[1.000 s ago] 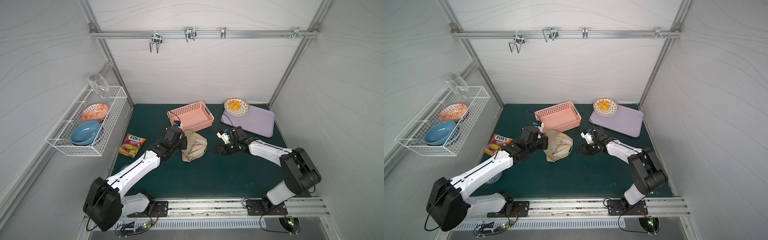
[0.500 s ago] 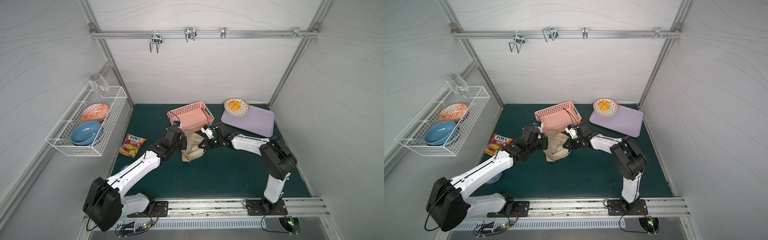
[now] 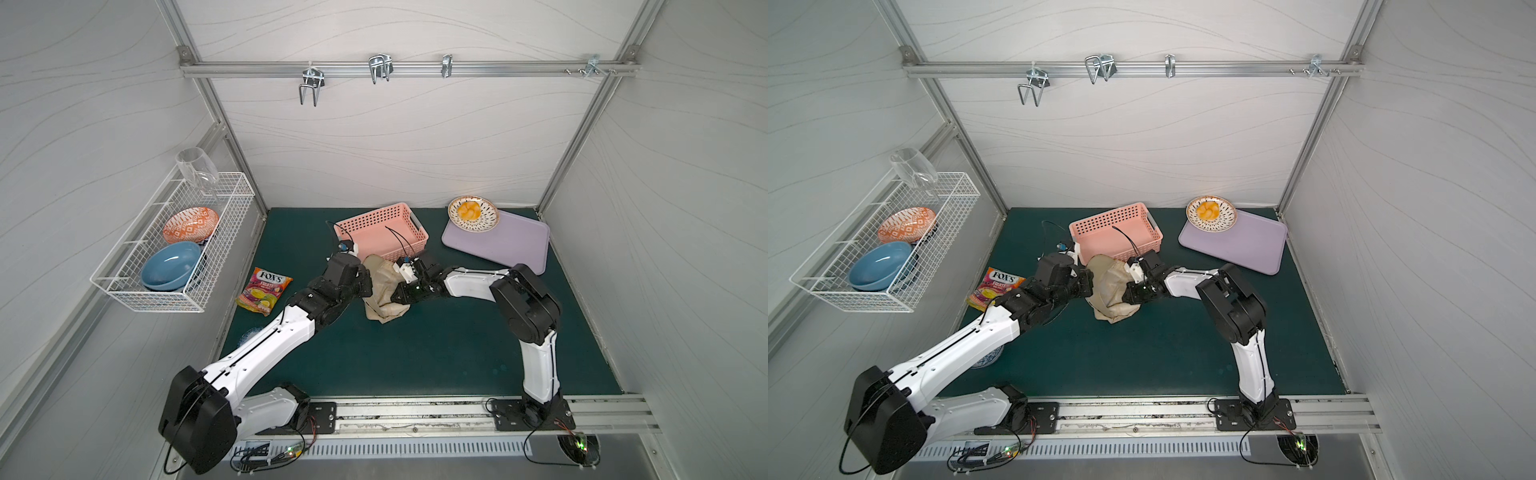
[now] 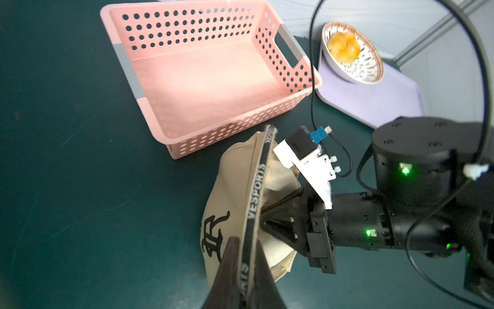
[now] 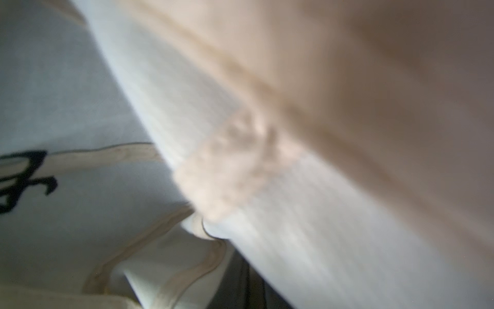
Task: Turn the baseball cap inside out
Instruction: Turn over the baseball cap.
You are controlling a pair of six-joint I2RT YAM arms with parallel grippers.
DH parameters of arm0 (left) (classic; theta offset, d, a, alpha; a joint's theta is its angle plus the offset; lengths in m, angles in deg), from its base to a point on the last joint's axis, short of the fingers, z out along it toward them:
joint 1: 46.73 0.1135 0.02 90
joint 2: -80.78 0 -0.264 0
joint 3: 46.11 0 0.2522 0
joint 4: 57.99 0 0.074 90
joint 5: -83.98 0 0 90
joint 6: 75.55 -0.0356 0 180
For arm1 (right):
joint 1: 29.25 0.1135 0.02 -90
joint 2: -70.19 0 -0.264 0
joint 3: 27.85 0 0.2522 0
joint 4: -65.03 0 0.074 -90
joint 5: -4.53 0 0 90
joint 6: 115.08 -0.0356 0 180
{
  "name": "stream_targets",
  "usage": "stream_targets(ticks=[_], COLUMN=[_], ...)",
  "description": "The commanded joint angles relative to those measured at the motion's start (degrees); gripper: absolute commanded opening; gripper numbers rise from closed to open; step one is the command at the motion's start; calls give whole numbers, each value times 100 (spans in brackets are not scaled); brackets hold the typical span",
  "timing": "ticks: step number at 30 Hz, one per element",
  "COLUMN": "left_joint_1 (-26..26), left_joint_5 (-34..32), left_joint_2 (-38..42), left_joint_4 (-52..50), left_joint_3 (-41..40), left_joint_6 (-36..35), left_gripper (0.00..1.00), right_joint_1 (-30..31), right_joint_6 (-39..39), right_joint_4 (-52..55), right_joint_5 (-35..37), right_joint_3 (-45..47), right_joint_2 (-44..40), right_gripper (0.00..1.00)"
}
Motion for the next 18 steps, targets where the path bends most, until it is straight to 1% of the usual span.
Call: stream_targets(ticks=[1,2,6,9,12,17,18], left_joint_1=[12,9,13,9,18,41,48], left_joint_5=[-407,-379,13,382,965,1708,1900], left_joint_2=[320,389,610,807,1051,1316,1315], left_joint_4=[200,257,683,1297,2085,3291,3472], left_joint_3=[132,137,143,17,-123,-169,-131], left_joint_6=[835,937,1038,1089,871,653,584], left_gripper=[0,0,0,0,0,0,0], right_joint_1=[-165,-251,-586,-898,-1270,-1780,-1884], right_joint_6=[-46,-100,-266,-508,-826,-1077,-1160], right_joint_4=[-258,-309,-360,-554,-904,-884,-925], right_joint_5=[-63,-51,-162,-695,-1246,-2026,-2131], right_joint_3=[357,536,1162,1701,2222,2466,2507], right_joint_2=[-750,-1008,-2088,-2746,-3416,-4385,-4633], right_gripper=[37,41,50,53,57,60,62])
